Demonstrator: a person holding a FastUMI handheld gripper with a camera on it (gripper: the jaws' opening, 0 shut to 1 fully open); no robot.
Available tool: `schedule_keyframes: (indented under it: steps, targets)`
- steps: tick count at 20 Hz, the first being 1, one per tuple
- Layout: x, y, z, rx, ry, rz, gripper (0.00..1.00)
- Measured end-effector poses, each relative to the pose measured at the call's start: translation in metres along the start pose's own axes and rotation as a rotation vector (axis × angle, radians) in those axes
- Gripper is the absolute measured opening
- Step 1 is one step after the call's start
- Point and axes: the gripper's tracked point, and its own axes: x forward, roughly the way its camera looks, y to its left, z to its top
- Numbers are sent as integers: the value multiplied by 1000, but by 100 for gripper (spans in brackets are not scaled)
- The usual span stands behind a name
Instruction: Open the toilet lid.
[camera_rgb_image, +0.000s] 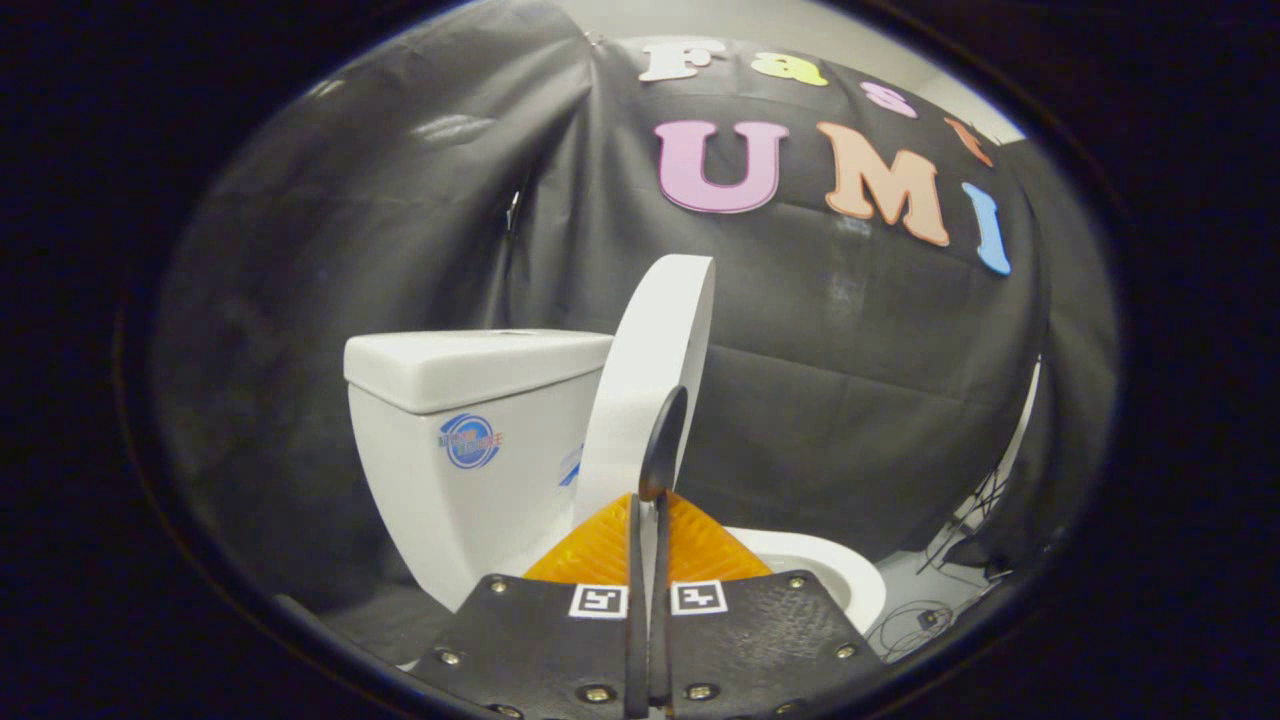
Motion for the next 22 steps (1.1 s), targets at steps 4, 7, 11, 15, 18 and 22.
schedule_keyframes:
  steps: [4,7,11,15,18,22]
  targets:
    - [2,7,-2,-37,-11,-4,2]
    - [3,14,1,-45,-19,-7,2]
    - [3,29,-1,-72,-21,2,2]
    - [6,38,-5,-94,-23,31,2]
    - [7,47,-9,-65,-8,64,2]
    - [6,53,-7,-71,-26,74,3]
